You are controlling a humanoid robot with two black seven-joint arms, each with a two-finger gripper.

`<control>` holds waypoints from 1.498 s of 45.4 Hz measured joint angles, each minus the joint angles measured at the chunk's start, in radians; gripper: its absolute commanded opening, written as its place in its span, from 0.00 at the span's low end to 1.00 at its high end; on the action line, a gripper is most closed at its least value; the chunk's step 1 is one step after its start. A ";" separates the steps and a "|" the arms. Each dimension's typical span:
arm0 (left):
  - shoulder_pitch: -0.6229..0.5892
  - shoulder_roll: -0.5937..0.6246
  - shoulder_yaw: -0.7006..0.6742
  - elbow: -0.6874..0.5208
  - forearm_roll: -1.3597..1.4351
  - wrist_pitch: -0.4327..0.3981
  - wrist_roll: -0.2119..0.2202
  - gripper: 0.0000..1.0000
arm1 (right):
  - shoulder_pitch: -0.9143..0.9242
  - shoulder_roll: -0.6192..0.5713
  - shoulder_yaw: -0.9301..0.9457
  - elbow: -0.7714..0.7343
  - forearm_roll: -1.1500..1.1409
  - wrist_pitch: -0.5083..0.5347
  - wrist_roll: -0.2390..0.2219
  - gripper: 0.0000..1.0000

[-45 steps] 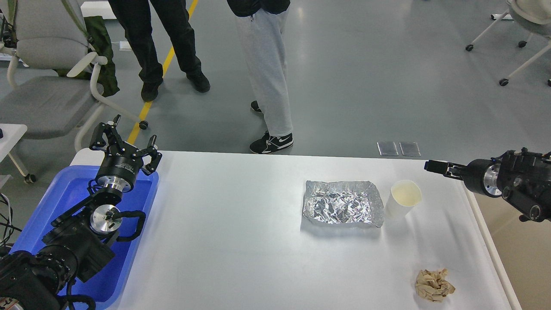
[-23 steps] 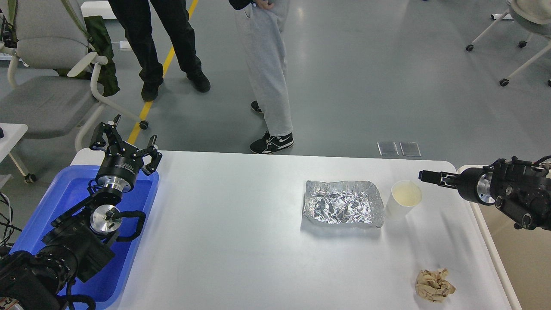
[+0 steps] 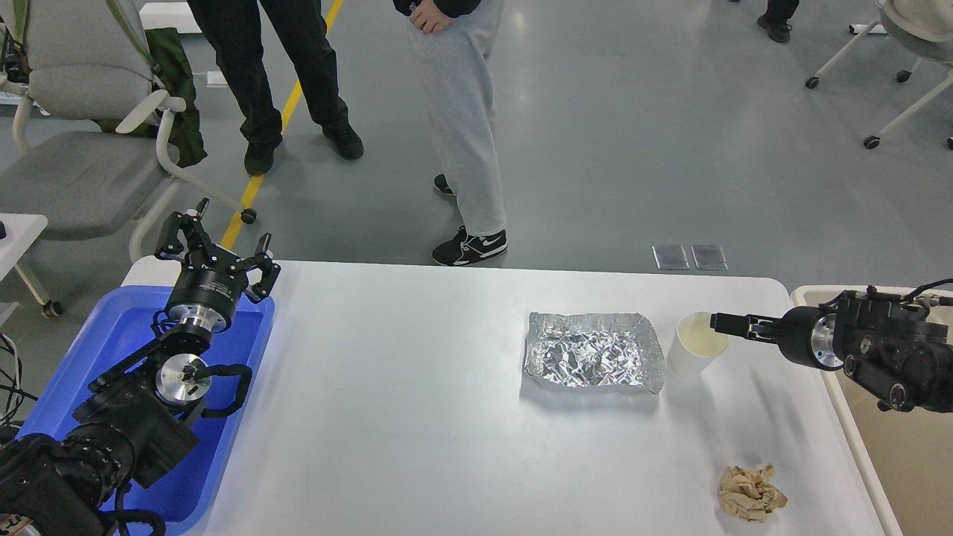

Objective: Tidy desktop
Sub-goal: 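Move the right gripper onto the white paper cup and close it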

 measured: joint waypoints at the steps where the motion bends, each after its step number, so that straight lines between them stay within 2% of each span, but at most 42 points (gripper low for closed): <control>1: 0.000 0.000 0.000 0.000 0.000 0.000 0.000 1.00 | 0.000 0.001 -0.001 0.003 0.000 0.000 0.001 1.00; 15: 0.000 0.000 0.000 0.000 0.000 0.000 0.000 1.00 | -0.002 0.002 -0.014 0.033 -0.004 -0.001 0.004 0.99; 37: 0.000 0.000 0.000 0.000 0.000 0.000 0.000 1.00 | -0.003 0.004 -0.055 0.032 -0.009 -0.021 0.020 0.80; 41: 0.000 0.000 0.000 0.000 0.000 0.000 0.000 1.00 | -0.002 0.004 -0.056 0.032 -0.009 -0.023 0.021 0.71; 47: 0.000 0.000 0.000 0.000 0.000 0.000 0.000 1.00 | -0.002 0.004 -0.058 0.033 -0.008 -0.023 0.022 0.67; 58: 0.000 0.000 0.000 0.000 0.000 0.000 0.000 1.00 | 0.002 0.005 -0.063 0.042 -0.008 -0.021 0.023 0.36; 64: 0.000 0.000 0.000 0.000 0.000 0.000 0.000 1.00 | 0.010 0.005 -0.079 0.051 -0.009 -0.020 0.024 0.25; 68: 0.000 0.000 0.000 0.000 0.000 0.000 0.000 1.00 | 0.021 0.005 -0.092 0.060 -0.009 -0.019 0.024 0.14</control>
